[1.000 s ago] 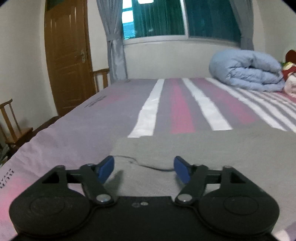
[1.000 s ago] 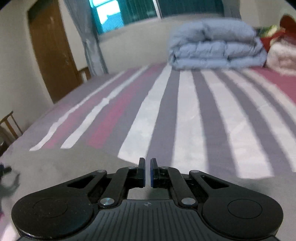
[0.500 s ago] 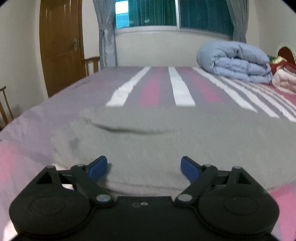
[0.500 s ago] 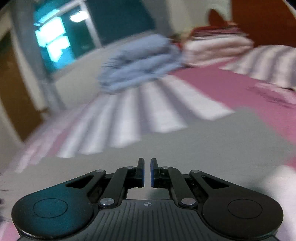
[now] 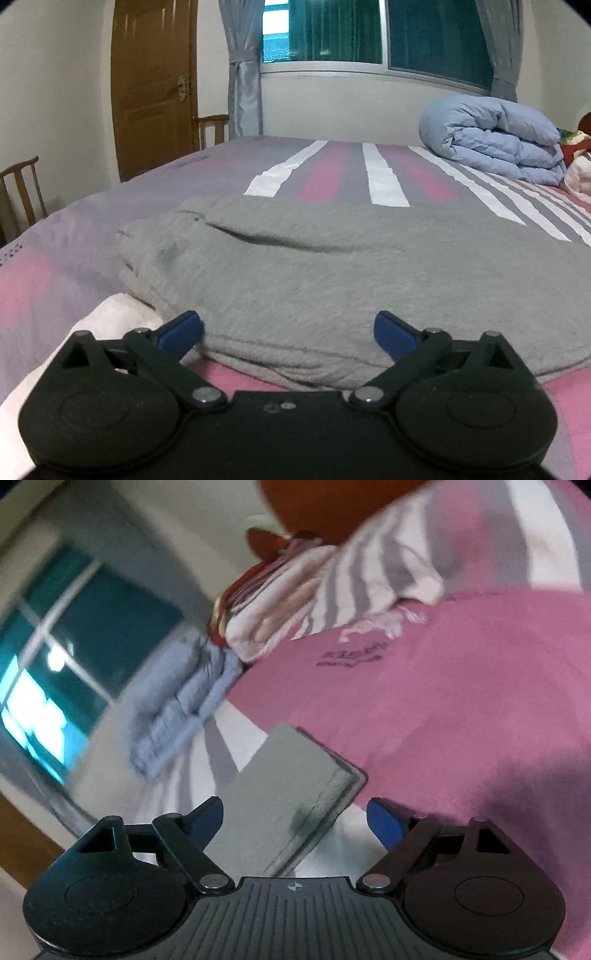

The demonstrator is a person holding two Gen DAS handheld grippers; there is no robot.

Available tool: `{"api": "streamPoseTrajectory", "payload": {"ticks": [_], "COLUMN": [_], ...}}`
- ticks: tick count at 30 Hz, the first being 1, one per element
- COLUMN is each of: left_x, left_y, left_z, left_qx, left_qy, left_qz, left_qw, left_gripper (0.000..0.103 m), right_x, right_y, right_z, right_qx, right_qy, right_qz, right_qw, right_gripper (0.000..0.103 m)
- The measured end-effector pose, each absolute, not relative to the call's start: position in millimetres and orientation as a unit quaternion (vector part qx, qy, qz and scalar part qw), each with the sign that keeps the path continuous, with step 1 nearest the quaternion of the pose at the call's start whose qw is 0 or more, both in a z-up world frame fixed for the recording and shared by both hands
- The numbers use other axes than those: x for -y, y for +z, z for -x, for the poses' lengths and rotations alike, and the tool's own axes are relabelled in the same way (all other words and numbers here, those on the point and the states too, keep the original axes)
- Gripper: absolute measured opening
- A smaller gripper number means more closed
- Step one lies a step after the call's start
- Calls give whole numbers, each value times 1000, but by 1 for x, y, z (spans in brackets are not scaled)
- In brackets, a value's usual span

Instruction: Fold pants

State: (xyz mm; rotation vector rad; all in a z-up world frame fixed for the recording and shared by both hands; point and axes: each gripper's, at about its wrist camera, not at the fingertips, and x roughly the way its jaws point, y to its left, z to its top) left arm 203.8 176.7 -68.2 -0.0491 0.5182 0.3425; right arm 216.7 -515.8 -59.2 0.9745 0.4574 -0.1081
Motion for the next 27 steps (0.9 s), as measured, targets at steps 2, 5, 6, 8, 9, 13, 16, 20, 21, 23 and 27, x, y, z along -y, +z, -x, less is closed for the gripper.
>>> {"api": "streamPoseTrajectory", "payload": {"ticks": [2,5,6,8,9,13,16,20,21,23,27], "left_x": [-177,-177,-177,-177,-177,-176,-176,-175,-175,-176,-181], "left_y": [-69,-68,-68,-68,-68,-69,-69,-68,-68,-68,-69], "left_z": [-203,-203,-203,-204,-204,-204,-203,-202,-201,-200,-198], "left_qx": [-255,-256,-256,-256,-256,-257,-258,-258,-257,-255,-256], "left_qy": [168,169,169,169,169,169,170,171,171,170,163], "left_qz": [27,25,25,26,26,27,27,28,29,32,48], "left_qw": [952,951,951,951,951,951,951,951,951,951,952], "left_gripper": [96,96,96,96,96,97,97,97,97,97,97], "right_x": [523,529,530,528,532,532,529,526,522,518,529], "right_y": [-64,-68,-69,-69,-74,-77,-84,-92,-88,-70,-99], "right_z": [-221,-232,-237,-243,-249,-253,-266,-277,-282,-273,-268], "right_qx": [-231,-250,-260,-294,-302,-318,-302,-300,-298,-256,-293], "right_qy": [-53,-23,-22,-31,-34,-41,-27,-32,-32,-7,-34], "right_qz": [-487,-515,-511,-501,-498,-499,-494,-459,-454,-432,-440], "right_qw": [841,820,819,814,812,805,815,836,839,864,848], "right_gripper": [66,40,39,37,34,34,34,8,8,8,5]}}
